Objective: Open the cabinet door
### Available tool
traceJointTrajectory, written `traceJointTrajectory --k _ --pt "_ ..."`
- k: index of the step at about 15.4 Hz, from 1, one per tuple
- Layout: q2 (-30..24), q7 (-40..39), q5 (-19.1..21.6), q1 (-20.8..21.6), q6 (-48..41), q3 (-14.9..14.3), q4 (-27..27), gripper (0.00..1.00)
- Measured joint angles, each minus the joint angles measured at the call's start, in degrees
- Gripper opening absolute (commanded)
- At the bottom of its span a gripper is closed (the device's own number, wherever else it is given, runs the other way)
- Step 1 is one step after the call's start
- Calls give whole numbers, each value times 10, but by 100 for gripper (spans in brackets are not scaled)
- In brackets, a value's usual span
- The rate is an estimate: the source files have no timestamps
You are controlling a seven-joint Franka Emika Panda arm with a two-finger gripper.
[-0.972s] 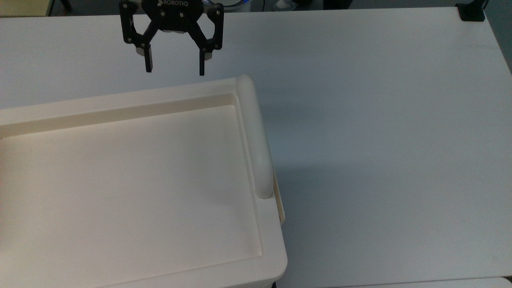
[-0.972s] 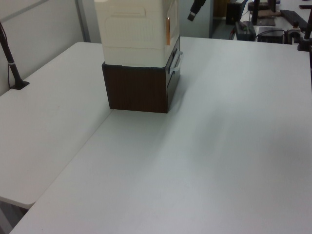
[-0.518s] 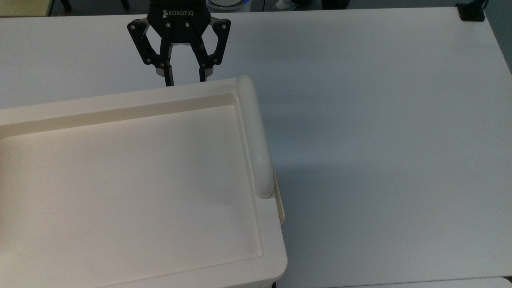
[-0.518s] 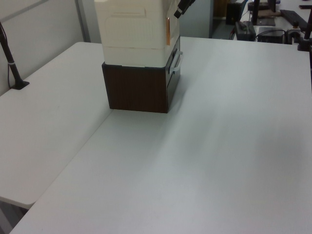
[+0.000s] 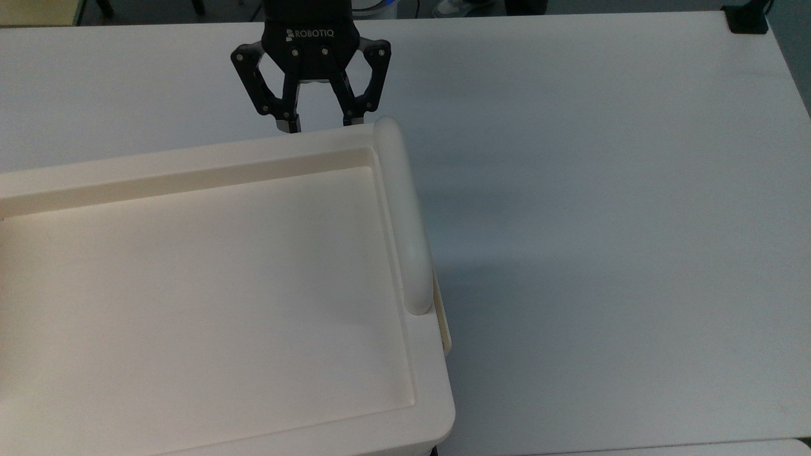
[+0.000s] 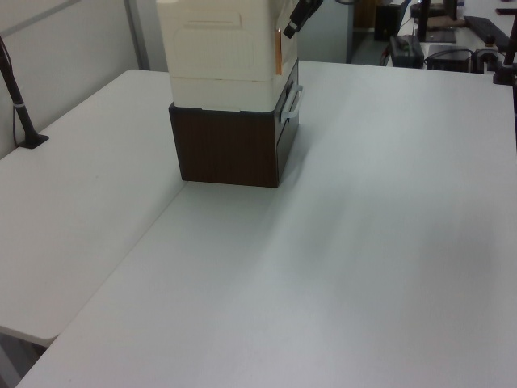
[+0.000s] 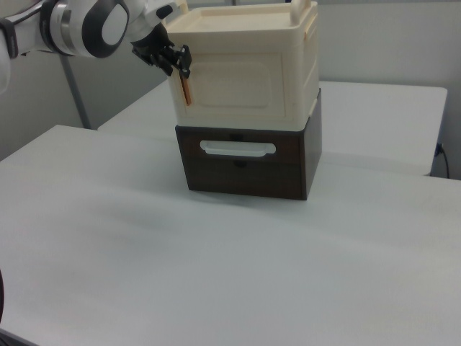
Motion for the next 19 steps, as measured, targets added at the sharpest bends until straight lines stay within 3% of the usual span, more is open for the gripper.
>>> traceJointTrajectory --k 5,7,12,19 --pt "18 2 0 1 39 5 0 50" --pt "22 2 0 1 45 5 0 44" --pt "23 2 0 1 52 9 0 1" --pt "26 2 -1 0 65 9 -1 0"
